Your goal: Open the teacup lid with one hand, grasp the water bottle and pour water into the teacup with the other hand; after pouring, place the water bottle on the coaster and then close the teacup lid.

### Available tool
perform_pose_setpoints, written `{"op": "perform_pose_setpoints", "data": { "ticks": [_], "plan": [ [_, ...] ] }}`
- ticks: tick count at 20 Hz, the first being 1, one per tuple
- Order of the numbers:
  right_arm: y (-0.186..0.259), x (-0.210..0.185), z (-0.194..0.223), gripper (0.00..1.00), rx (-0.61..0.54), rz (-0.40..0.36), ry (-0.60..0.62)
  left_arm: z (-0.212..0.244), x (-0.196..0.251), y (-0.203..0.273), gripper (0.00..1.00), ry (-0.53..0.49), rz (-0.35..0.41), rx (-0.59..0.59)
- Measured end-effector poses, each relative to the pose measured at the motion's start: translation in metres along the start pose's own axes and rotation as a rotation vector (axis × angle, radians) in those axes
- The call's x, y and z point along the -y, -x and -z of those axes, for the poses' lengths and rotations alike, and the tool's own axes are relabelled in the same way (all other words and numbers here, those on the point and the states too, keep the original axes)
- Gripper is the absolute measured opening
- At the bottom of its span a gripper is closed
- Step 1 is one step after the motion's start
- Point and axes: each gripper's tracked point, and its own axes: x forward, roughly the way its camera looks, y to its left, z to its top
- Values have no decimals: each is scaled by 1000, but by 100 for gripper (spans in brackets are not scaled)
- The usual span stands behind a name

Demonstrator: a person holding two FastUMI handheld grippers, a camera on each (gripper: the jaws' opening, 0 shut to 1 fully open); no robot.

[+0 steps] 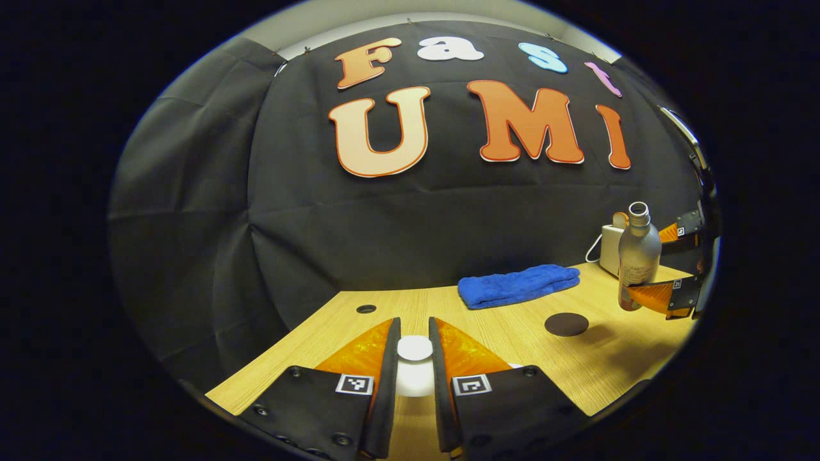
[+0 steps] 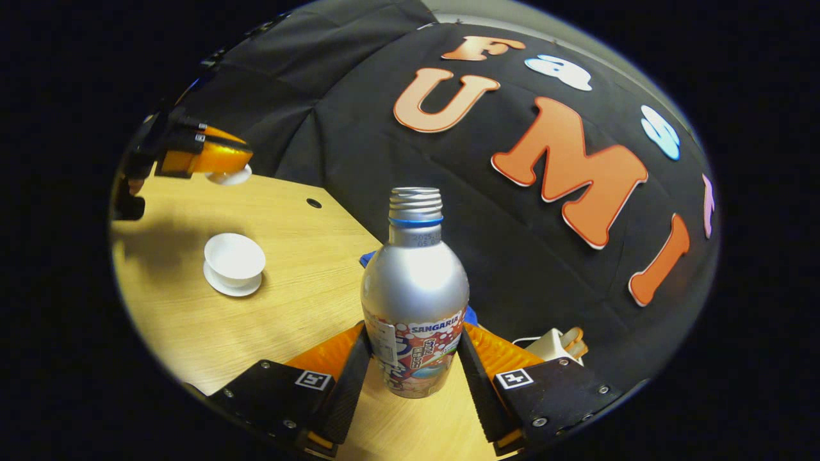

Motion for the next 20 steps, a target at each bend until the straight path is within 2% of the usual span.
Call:
{"op": "perform_pose_setpoints", "data": {
  "ticks": [9,12,13,14,17,20],
  "plan": [
    [-17,2,-35,78,78,49,303,0,-43,11,31,30,-51,10],
    [-25,-5,-36,78,83,51,384,7,-46,9,31,35,-58,-3],
    [-30,-10,-38,78,87,54,407,10,-47,9,28,36,-58,-9],
    [-34,-13,-39,78,100,62,437,10,-47,9,31,39,-58,-10],
    [-39,-16,-35,78,119,110,548,11,-51,9,31,47,-69,-10],
    [-38,-28,-34,78,139,97,584,13,-53,11,31,54,-72,-7]
  ]
}}
